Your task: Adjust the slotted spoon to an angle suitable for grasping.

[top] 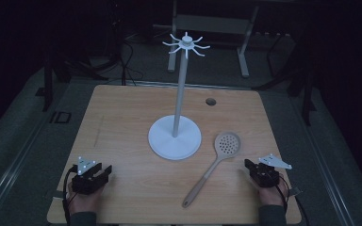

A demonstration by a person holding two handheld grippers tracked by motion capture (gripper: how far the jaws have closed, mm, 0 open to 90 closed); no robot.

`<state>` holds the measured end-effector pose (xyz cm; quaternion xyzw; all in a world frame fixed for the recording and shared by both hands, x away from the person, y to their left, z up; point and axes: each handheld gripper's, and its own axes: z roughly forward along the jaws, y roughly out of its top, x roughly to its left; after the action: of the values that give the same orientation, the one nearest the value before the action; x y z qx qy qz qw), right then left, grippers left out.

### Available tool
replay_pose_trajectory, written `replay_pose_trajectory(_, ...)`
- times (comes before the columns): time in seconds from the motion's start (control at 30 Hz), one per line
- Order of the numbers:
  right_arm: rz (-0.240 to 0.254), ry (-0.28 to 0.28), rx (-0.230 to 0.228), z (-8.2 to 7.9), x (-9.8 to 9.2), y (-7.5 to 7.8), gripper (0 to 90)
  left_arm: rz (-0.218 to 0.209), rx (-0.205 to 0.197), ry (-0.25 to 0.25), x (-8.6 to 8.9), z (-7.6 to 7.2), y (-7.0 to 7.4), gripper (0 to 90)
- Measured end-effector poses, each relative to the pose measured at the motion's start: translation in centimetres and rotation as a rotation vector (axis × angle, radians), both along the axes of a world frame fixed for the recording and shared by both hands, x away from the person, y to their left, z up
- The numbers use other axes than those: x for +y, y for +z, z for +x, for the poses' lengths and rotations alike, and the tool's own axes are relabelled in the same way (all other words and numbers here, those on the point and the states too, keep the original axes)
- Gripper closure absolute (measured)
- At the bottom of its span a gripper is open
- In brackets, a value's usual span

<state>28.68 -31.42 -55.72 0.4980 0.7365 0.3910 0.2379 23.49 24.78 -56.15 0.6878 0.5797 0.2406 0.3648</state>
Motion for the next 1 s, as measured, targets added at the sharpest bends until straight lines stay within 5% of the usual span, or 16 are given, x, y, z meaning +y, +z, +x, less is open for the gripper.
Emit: replay_pose_trajectory(1.0,-0.083,0.398,0.02,-1.8,7.2,-0.3,90.0,0.02,-0.013,-0.054,-0.4,-0.3,0.2,51.8)
